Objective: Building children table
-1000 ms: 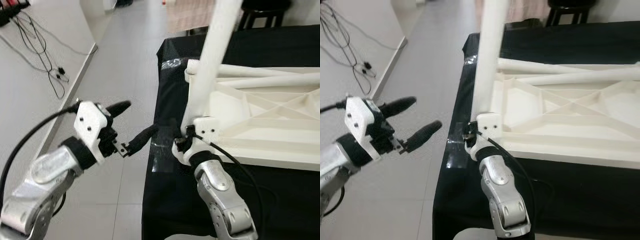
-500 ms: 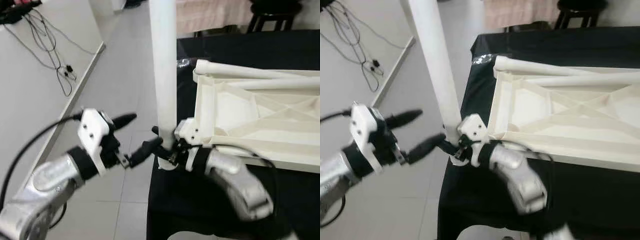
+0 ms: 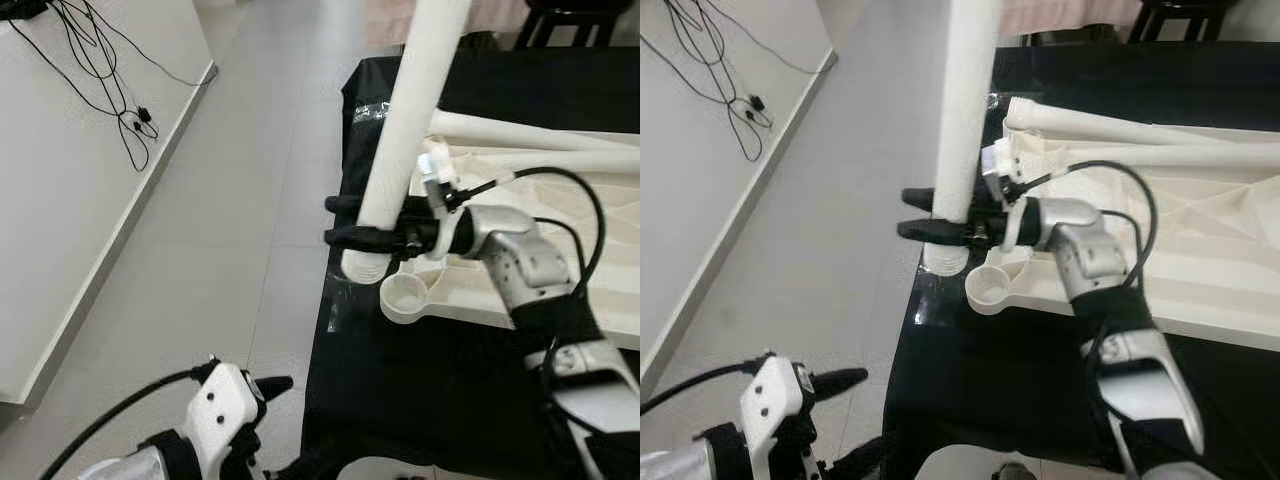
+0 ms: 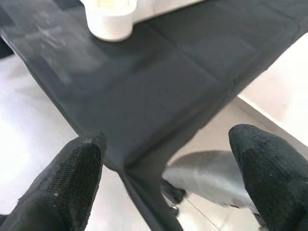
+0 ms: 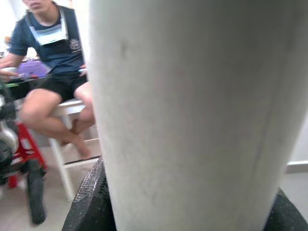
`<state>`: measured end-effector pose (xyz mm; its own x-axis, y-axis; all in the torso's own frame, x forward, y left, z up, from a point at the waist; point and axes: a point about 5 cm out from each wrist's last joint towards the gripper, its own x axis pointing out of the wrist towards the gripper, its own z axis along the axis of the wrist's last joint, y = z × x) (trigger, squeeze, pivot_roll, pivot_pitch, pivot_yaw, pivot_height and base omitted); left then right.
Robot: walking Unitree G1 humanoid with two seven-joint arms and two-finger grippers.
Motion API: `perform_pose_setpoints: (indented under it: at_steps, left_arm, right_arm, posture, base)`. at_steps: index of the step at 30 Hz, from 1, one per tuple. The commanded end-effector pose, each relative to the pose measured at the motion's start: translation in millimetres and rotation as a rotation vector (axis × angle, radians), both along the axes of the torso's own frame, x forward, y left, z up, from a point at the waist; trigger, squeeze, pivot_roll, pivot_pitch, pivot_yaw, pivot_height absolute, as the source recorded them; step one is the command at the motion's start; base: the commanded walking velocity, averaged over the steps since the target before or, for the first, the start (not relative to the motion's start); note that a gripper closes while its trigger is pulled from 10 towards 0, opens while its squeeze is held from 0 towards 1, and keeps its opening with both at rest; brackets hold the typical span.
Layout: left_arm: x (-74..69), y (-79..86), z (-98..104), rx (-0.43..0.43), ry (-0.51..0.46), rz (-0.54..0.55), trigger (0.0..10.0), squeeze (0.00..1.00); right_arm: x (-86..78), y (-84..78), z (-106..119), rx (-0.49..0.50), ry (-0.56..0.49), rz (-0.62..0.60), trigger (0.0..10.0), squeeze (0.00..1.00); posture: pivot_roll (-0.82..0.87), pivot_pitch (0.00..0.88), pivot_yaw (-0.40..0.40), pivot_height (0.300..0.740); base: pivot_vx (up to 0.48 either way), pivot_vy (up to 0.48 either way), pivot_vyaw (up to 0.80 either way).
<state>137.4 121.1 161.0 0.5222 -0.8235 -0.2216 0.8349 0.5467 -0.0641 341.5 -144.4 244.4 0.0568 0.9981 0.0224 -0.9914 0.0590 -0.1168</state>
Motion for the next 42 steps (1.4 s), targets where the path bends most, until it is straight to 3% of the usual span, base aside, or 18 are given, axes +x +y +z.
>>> perform_pose_setpoints:
  at_steps: [1,9,18,22,32,42]
  left_arm:
    - [-3.8,0.0,2,0.0,0.0,0.003,10.0,0.0]
    - [-25.2,-1.0,7,-0.004,0.016,-0.008,10.0,0.0]
    - [-30.7,-1.5,7,-0.003,0.024,-0.013,10.0,0.0]
    - [-33.4,-0.6,7,0.004,0.028,-0.013,10.0,0.0]
    - [-32.5,1.9,6,0.014,0.021,-0.015,10.0,0.0]
    - [-30.8,2.7,6,0.017,0.008,-0.01,10.0,0.0]
  right_arm:
    - [-1.2,2.6,-3,-0.026,0.0,0.051,10.0,0.0]
    - [-6.3,-12.6,-8,-0.088,0.003,0.139,10.0,0.0]
    - [-8.7,-18.6,-11,-0.116,0.003,0.143,10.0,0.0]
    - [-14.5,-25.3,-14,-0.185,-0.004,0.156,10.0,0.0]
    - [-19.2,-24.1,-21,-0.307,-0.062,0.196,10.0,0.0]
    - [-24.8,-9.8,-38,-0.272,-0.104,0.247,10.0,0.0]
  posture:
    - [0.14,0.312,0.098,0.74]
    - [0.16,0.362,0.121,0.74]
    - [0.16,0.367,0.126,0.74]
    - [0.17,0.361,0.132,0.74]
    - [0.16,0.349,0.133,0.74]
    - [0.17,0.35,0.131,0.74]
  base:
    - [0.0,0.0,0.0]
    - [0.0,0.0,0.0]
    - [0.0,0.0,0.0]
    - [0.0,0.0,0.0]
    - [0.0,0.0,0.0]
    - [0.0,0.0,0.0]
